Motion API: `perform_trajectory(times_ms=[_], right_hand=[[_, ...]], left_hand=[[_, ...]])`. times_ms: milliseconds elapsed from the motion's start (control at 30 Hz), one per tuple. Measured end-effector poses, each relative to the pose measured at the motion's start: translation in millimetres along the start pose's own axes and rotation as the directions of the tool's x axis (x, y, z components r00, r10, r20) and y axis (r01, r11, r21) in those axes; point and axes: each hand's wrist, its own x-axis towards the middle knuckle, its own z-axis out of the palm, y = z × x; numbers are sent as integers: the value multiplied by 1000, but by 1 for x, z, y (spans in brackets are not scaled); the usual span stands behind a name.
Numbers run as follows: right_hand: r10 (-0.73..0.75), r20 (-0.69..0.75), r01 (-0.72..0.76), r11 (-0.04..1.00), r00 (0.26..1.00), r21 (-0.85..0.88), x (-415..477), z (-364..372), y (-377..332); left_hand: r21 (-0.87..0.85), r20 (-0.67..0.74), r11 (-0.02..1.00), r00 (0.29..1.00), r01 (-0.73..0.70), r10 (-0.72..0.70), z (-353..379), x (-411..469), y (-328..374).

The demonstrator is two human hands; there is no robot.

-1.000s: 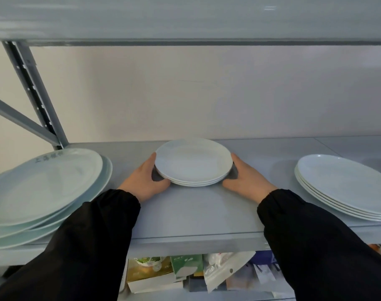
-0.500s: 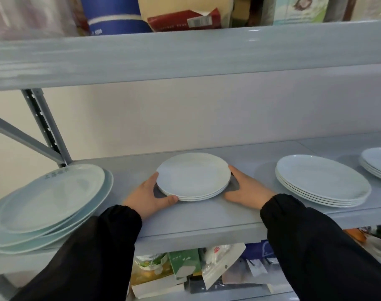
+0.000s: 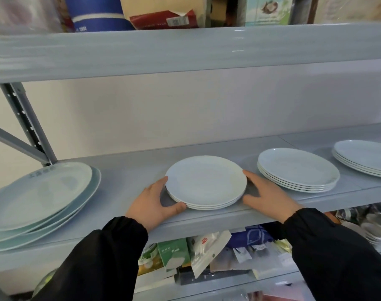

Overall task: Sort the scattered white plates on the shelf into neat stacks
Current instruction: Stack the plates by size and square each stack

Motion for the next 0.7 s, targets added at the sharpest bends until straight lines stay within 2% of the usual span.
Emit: perform_trajectory(times_ms=[100,333,700], right_hand=[[23,0,-23,999,1000,41,0,1,3],[-4,77,-5,993,997,116,1,2,4],[-2,11,1,990,1000,140,3,0,5]], left_hand=[[1,-10,1000,1000,-20,20,1,-2,-1],[-121,-33,993,999,-13,9,-3,-2,-3],[-207,-80,978,996,27,-44,-5,-6,-4]])
